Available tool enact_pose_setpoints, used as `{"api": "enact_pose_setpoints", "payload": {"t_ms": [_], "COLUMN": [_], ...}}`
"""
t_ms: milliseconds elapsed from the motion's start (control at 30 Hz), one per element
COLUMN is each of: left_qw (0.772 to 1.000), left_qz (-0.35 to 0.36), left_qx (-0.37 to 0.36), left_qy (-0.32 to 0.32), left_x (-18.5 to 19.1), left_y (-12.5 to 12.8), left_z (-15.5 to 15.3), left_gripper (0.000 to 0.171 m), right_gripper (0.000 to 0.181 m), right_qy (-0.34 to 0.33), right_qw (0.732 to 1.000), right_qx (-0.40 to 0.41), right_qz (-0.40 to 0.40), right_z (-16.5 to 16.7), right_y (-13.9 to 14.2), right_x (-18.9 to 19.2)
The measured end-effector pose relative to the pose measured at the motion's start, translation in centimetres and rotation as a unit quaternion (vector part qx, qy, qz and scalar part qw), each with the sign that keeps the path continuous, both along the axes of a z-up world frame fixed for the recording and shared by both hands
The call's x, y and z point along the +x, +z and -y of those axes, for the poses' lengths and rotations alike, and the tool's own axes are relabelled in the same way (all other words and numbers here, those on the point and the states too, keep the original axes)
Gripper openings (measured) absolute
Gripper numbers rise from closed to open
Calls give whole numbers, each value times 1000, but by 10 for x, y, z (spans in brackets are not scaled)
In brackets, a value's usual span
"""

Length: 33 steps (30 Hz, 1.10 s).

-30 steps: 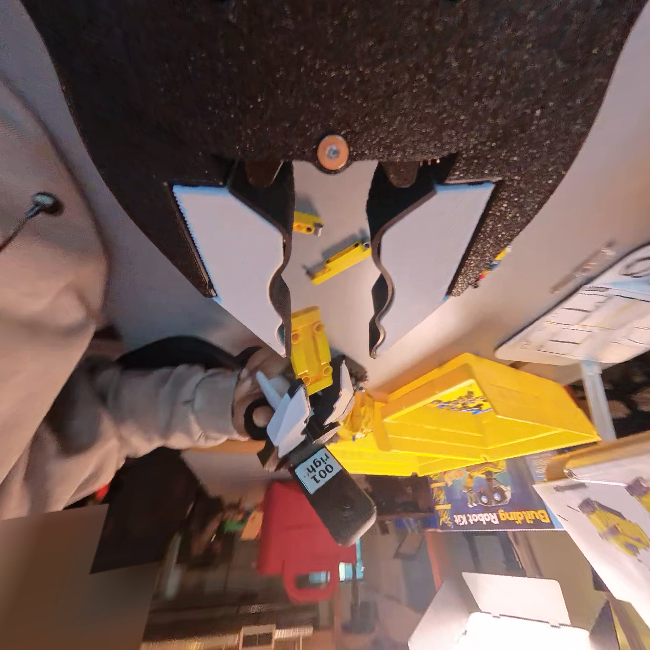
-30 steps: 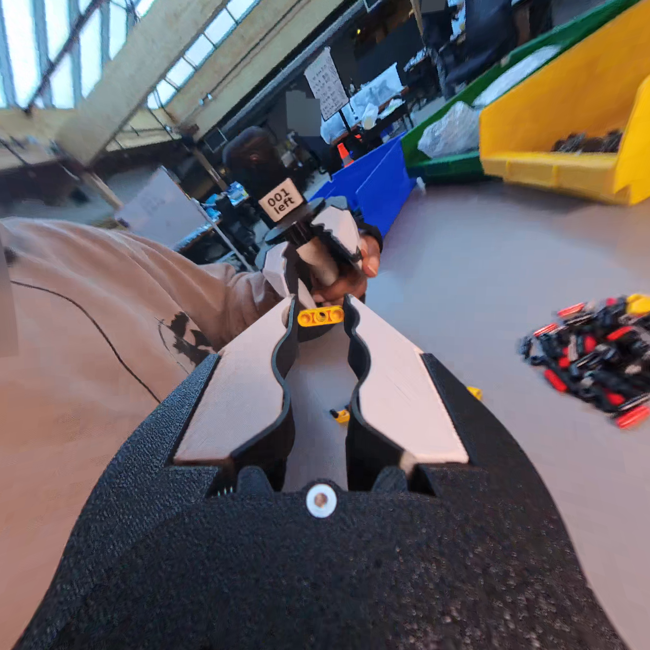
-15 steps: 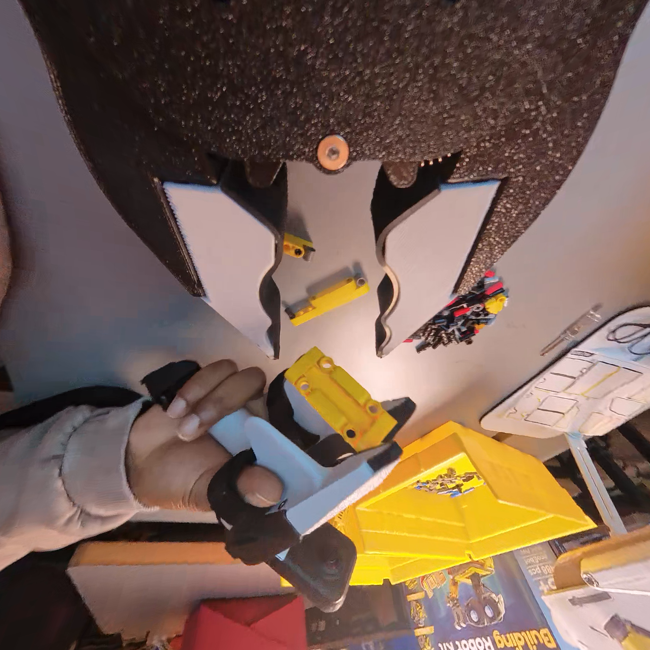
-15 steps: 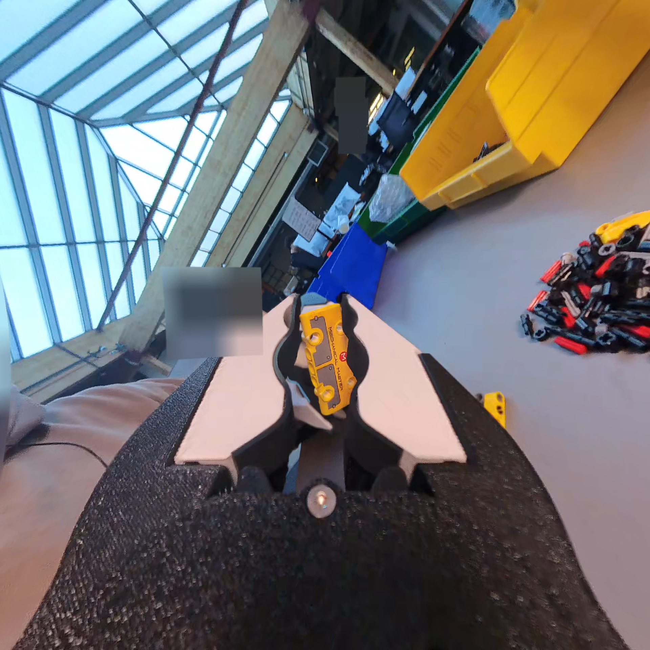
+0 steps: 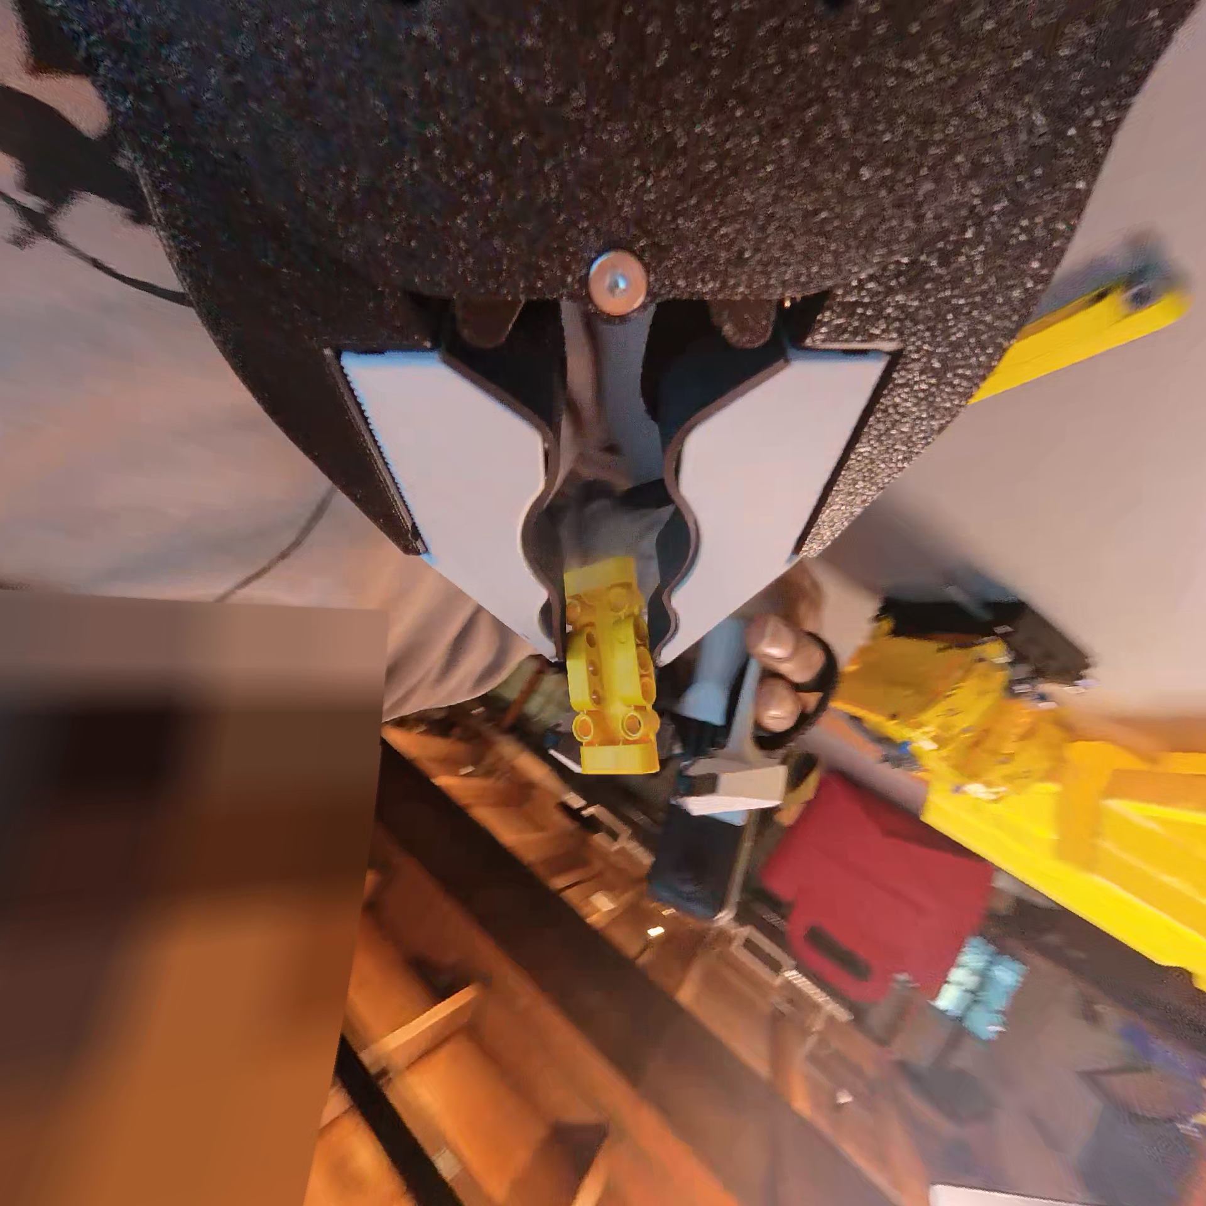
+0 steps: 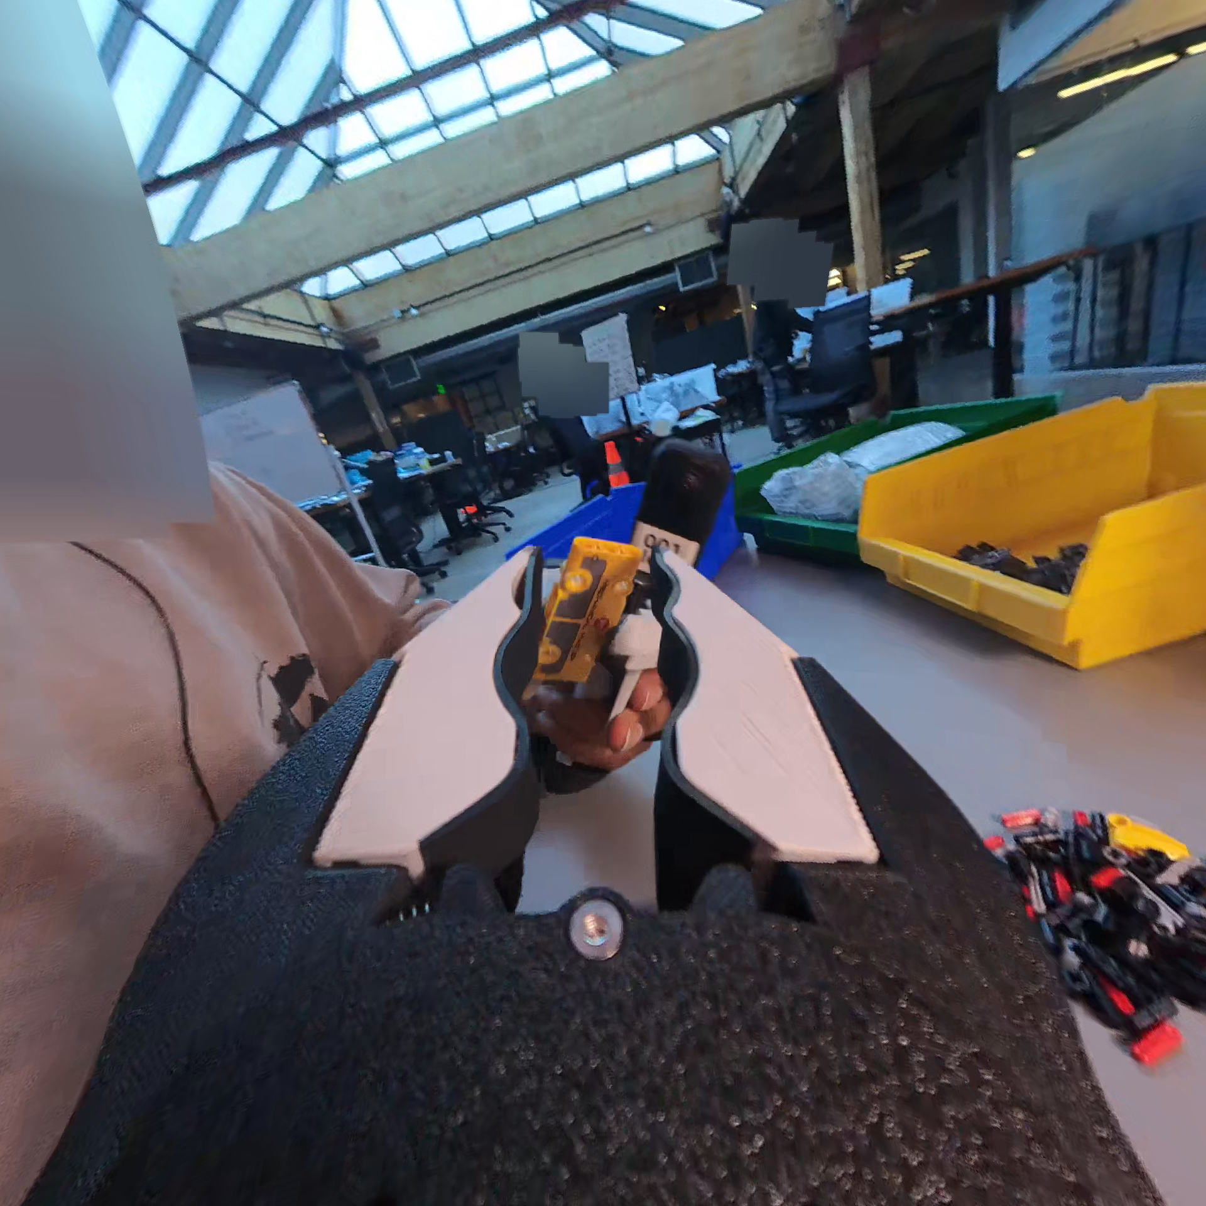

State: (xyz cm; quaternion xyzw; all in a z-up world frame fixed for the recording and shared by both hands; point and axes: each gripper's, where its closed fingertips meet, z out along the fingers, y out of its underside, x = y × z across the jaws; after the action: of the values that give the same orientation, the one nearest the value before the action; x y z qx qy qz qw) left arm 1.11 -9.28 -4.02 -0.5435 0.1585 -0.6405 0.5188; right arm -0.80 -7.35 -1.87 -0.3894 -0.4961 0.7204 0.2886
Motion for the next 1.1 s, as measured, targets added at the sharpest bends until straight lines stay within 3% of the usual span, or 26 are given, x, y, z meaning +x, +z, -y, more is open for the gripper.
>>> {"api": "enact_pose_setpoints", "payload": {"t_ms": [67, 167, 300, 433, 600, 667, 733, 867, 1000, 1067, 1100], "left_qw": [993, 966, 951, 950, 959, 968, 985, 999, 992, 985, 978], "left_qz": [87, 186, 199, 181, 139, 131, 110, 28, -78, -128, -157], "left_qx": [17, 41, 38, 21, -8, -18, -42, -33, -11, 6, 11], "left_qy": [-79, -177, -232, -255, -245, -213, -128, 6, 93, 119, 137], "left_x": [-4, -14, -6, 7, 20, 17, 8, -14, -15, -12, -13], "left_y": [20, 43, 44, 37, 24, 21, 11, -6, -22, -27, -30], "left_z": [20, 44, 54, 56, 49, 39, 14, -10, -23, -25, -27], "left_gripper": [23, 23, 23, 23, 24, 25, 26, 25, 27, 7, 7], "right_gripper": [44, 46, 49, 49, 25, 21, 6, 7, 7, 7, 7], "right_qy": [28, 46, 77, 102, 133, 131, 108, 36, 11, -1, 0], "right_qw": [999, 993, 986, 988, 987, 989, 994, 998, 995, 993, 993], "right_qx": [21, 102, 140, 111, 83, 65, 28, -10, -73, -77, -85], "right_qz": [-25, -38, -38, -29, -16, -9, -4, 45, 70, 84, 84], "right_z": [7, 23, 44, 47, 50, 42, 24, -9, -23, -25, -25], "right_y": [9, 8, 11, 14, 8, 8, 11, -3, -11, -20, -21], "right_x": [11, 19, 17, 13, 15, 16, 14, 2, -6, -11, -11]}}
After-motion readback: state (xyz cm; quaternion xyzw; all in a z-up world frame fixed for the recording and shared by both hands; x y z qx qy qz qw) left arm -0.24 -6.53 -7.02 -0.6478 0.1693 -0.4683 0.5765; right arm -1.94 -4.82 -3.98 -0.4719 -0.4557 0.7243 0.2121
